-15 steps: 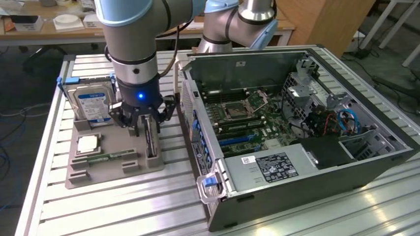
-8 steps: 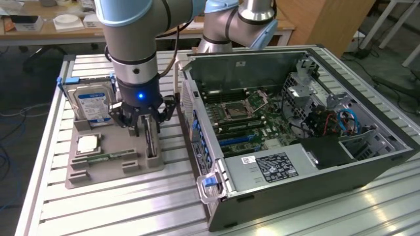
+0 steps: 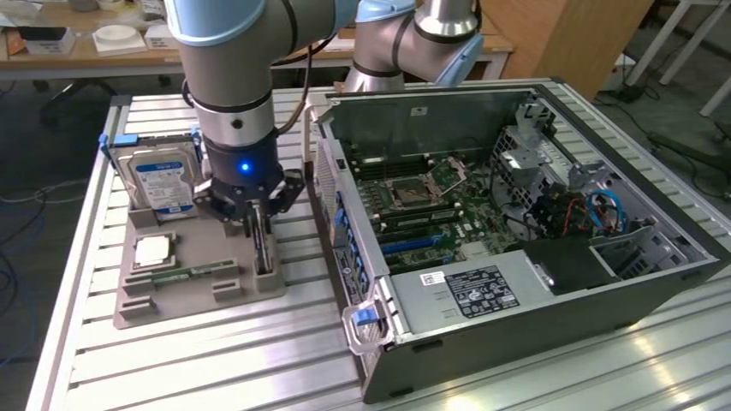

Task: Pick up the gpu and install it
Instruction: 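Pick up the gpu and move the gpu toward the slot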

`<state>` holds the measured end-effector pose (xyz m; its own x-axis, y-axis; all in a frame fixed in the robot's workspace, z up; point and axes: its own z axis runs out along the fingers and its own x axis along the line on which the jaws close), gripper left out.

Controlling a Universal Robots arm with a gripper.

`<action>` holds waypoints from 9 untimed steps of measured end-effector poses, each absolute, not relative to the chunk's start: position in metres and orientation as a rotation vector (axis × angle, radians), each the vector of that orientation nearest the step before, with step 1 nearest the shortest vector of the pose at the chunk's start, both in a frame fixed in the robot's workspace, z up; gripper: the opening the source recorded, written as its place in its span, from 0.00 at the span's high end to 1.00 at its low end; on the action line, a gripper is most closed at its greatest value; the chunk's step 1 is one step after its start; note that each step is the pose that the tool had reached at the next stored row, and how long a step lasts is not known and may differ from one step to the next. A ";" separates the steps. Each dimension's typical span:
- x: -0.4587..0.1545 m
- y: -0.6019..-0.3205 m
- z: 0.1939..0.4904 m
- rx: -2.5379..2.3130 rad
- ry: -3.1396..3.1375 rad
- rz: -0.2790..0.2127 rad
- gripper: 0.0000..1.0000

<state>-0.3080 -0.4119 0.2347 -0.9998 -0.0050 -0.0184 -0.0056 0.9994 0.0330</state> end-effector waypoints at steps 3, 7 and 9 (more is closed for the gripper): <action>-0.308 -0.412 0.235 -0.008 3.123 0.051 0.75; -0.308 -0.412 0.235 -0.008 3.123 0.052 0.75; -0.308 -0.412 0.235 -0.008 3.123 0.052 0.75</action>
